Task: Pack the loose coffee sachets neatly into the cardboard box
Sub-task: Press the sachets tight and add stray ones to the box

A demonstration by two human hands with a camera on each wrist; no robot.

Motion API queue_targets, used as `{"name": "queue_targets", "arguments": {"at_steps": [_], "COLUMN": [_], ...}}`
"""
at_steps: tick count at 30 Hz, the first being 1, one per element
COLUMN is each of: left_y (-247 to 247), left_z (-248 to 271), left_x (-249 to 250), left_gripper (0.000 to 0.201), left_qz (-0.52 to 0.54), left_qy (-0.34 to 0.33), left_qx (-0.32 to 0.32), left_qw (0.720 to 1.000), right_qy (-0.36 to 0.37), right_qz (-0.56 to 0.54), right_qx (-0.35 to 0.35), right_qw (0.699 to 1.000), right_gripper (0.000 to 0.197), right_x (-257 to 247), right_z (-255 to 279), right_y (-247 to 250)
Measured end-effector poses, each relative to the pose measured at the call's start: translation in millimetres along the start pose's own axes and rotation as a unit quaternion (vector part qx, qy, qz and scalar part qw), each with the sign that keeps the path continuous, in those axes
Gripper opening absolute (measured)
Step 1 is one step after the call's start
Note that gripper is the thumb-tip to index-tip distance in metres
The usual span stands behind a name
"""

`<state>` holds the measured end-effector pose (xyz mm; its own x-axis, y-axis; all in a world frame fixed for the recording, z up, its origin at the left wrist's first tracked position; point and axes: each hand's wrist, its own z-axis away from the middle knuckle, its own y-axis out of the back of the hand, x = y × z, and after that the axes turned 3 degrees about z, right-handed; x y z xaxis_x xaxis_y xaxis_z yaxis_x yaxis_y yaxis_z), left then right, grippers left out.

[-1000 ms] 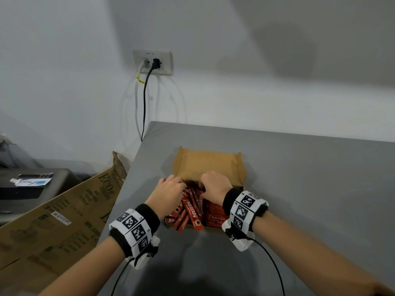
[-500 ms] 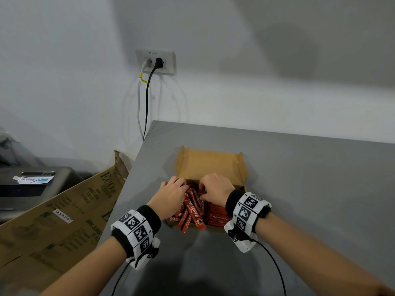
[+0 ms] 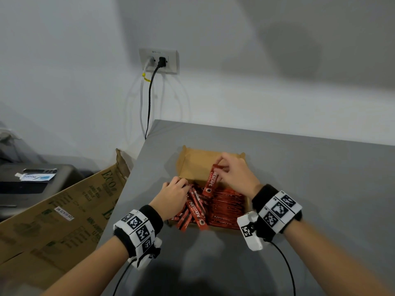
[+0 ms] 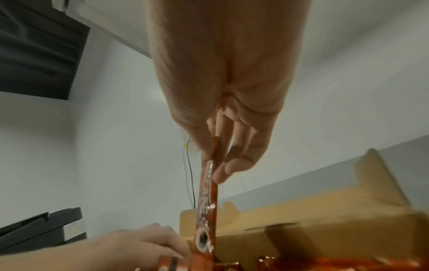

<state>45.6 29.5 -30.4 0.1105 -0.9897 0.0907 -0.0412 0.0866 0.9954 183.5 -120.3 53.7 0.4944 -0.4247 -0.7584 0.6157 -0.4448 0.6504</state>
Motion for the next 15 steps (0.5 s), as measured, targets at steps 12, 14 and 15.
{"name": "queue_targets", "arguments": {"at_steps": [12,14,15], "left_y": [-2,-3,-3], "left_z": [4,5,5], "left_x": [-1,0,1], "left_gripper": [0.012,0.012,0.015], "left_qz": [-0.063,-0.074,-0.07], "left_qy": [-0.036,-0.043,-0.044], "left_qx": [0.027,0.036,0.04], "left_qw": [0.997,0.996,0.996], "right_qy": [-0.004,-0.008,-0.012], "right_qz": [-0.078,-0.085,-0.088], "right_qx": [0.059,0.059,0.057], "right_qw": [0.995,0.995,0.994], "right_gripper": [0.023,0.025,0.025], "right_x": [16,18,18], "right_z": [2,1,0], "right_y": [0,-4,-5]}}
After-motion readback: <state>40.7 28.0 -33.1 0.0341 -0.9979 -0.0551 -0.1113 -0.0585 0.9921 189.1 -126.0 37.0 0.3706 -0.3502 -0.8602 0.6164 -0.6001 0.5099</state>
